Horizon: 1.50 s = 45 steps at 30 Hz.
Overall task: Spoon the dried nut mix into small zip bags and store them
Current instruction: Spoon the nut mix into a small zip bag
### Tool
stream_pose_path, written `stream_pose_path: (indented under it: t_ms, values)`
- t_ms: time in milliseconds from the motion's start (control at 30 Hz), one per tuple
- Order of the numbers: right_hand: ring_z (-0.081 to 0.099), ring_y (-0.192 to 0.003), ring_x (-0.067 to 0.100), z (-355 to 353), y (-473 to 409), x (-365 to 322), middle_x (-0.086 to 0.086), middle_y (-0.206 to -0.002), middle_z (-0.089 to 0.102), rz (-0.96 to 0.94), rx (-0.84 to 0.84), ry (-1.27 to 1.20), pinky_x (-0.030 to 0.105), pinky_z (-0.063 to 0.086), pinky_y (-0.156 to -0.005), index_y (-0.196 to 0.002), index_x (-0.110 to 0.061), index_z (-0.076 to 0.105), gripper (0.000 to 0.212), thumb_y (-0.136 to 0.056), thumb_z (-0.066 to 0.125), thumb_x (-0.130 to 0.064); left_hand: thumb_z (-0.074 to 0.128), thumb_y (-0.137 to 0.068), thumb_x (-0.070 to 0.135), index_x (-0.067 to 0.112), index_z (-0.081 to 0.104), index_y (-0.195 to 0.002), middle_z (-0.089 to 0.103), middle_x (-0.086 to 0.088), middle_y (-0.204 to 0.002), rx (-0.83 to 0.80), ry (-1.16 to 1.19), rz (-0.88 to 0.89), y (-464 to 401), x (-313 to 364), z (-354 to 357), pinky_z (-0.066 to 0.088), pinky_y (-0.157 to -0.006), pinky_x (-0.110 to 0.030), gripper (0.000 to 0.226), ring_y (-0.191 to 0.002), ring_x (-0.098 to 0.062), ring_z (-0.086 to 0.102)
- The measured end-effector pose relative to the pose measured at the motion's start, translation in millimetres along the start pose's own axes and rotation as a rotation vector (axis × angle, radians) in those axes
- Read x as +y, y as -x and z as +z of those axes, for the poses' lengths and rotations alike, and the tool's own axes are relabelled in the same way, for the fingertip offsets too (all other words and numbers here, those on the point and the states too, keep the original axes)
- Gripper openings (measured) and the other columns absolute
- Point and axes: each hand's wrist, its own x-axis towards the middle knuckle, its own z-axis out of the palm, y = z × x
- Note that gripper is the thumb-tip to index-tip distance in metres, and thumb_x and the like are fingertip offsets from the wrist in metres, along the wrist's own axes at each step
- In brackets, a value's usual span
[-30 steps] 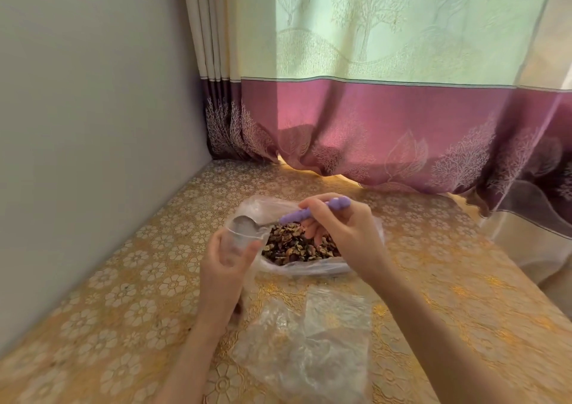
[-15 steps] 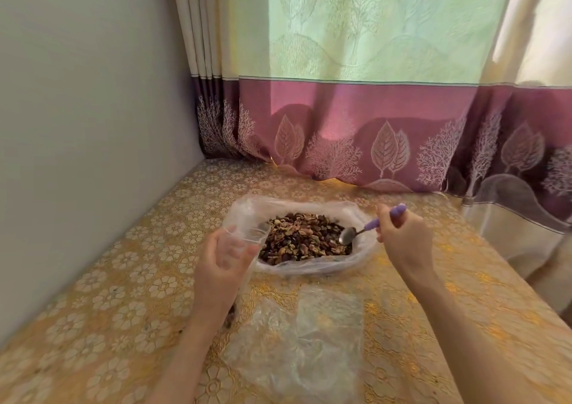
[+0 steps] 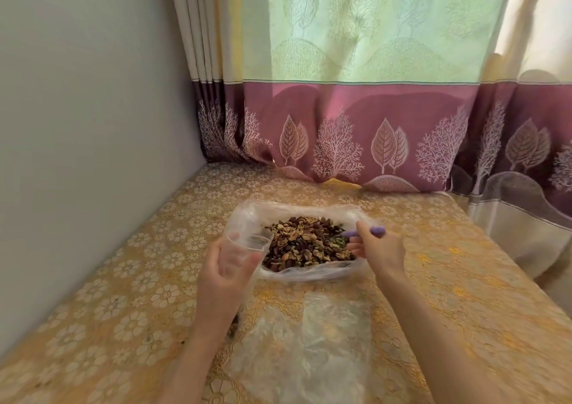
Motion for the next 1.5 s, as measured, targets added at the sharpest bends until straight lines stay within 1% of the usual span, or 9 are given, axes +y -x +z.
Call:
stream_pose_path:
  t_ms: [133, 367, 600, 833, 967, 1233, 1300, 1400, 1500]
  values:
    - [0.065, -0.06, 0.016, -4, -3, 8, 0.01, -0.073, 0.074, 0.134, -0.011, -0.172, 0.027, 0.055, -0.066, -0.071, -0.003, 0.074, 0.03, -0.093, 0.057, -0.016, 0.063, -0.054, 0.08, 0.032, 0.051, -0.115, 0.061, -0.023, -0.104, -0.004, 0.0, 0.002, -1, -1, 0, 0.044, -0.075, -0.069, 0.078, -0.091, -0.061, 0.051]
    - [0.062, -0.051, 0.011, -18, -1, 7, 0.012, -0.07, 0.073, 0.1, 0.015, -0.276, 0.016, 0.051, -0.049, -0.067, -0.003, 0.072, 0.038, -0.096, 0.052, -0.016, 0.065, -0.061, 0.073, 0.032, 0.051, -0.118, 0.062, -0.02, -0.107, 0.005, -0.011, 0.007, 0, -2, 0, 0.045, -0.077, -0.067, 0.071, -0.095, -0.06, 0.052]
    - [0.061, -0.052, 0.01, -20, 4, -16, 0.012, -0.07, 0.073, 0.054, -0.014, -0.335, 0.015, 0.05, -0.05, -0.069, -0.003, 0.071, 0.036, -0.096, 0.052, -0.016, 0.065, -0.063, 0.062, 0.032, 0.051, -0.119, 0.062, -0.023, -0.109, 0.002, -0.023, 0.005, 0, -1, 1, 0.044, -0.079, -0.067, 0.065, -0.097, -0.06, 0.051]
    - [0.061, -0.056, 0.01, -13, 26, -55, 0.013, -0.079, 0.074, -0.047, -0.157, -0.361, 0.016, 0.048, -0.052, -0.073, -0.001, 0.071, 0.039, -0.098, 0.048, -0.019, 0.064, -0.059, 0.066, 0.028, 0.049, -0.125, 0.059, -0.025, -0.114, -0.004, 0.001, 0.009, -1, -2, 0, 0.043, -0.08, -0.068, 0.077, -0.1, -0.061, 0.049]
    - [0.062, -0.058, 0.011, -3, 40, -70, 0.015, -0.085, 0.074, -0.059, -0.274, -0.388, 0.015, 0.049, -0.05, -0.087, 0.012, 0.065, 0.039, -0.098, 0.048, -0.021, 0.063, -0.061, 0.066, 0.027, 0.049, -0.125, 0.061, -0.018, -0.115, 0.0, -0.015, 0.013, -1, -2, -1, 0.044, -0.08, -0.067, 0.077, -0.1, -0.058, 0.052]
    - [0.061, -0.059, 0.013, 17, 69, -76, 0.013, -0.083, 0.074, -0.167, -0.479, -0.301, 0.019, 0.051, -0.052, -0.082, 0.003, 0.069, 0.033, -0.097, 0.05, -0.019, 0.063, -0.06, 0.063, 0.029, 0.051, -0.119, 0.064, -0.013, -0.105, 0.025, 0.01, 0.009, 0, 0, -2, 0.048, -0.076, -0.062, 0.07, -0.091, -0.057, 0.054]
    - [0.06, -0.059, 0.016, 19, 72, -77, 0.012, -0.083, 0.074, -0.236, -0.512, -0.273, 0.021, 0.051, -0.053, -0.084, 0.002, 0.069, 0.028, -0.097, 0.05, -0.015, 0.063, -0.061, 0.061, 0.024, 0.052, -0.118, 0.066, -0.007, -0.103, 0.033, 0.009, 0.017, -2, -4, -2, 0.051, -0.073, -0.055, 0.068, -0.079, -0.047, 0.058]
    - [0.06, -0.059, 0.019, 18, 74, -79, 0.011, -0.084, 0.075, -0.306, -0.551, -0.24, 0.023, 0.051, -0.053, -0.091, 0.004, 0.065, 0.021, -0.095, 0.051, -0.01, 0.065, -0.061, 0.057, 0.033, 0.054, -0.107, 0.066, 0.007, -0.094, 0.051, 0.026, 0.033, -4, -6, -3, 0.051, -0.06, -0.016, 0.053, -0.067, -0.001, 0.061]
    - [0.061, -0.059, 0.019, 16, 72, -81, 0.01, -0.083, 0.075, -0.348, -0.569, -0.22, 0.024, 0.051, -0.053, -0.09, 0.001, 0.065, 0.017, -0.094, 0.051, -0.008, 0.067, -0.062, 0.056, 0.027, 0.056, -0.107, 0.066, 0.002, -0.081, 0.05, 0.031, 0.021, -6, -10, -5, 0.045, -0.044, -0.015, 0.055, -0.052, -0.003, 0.057]
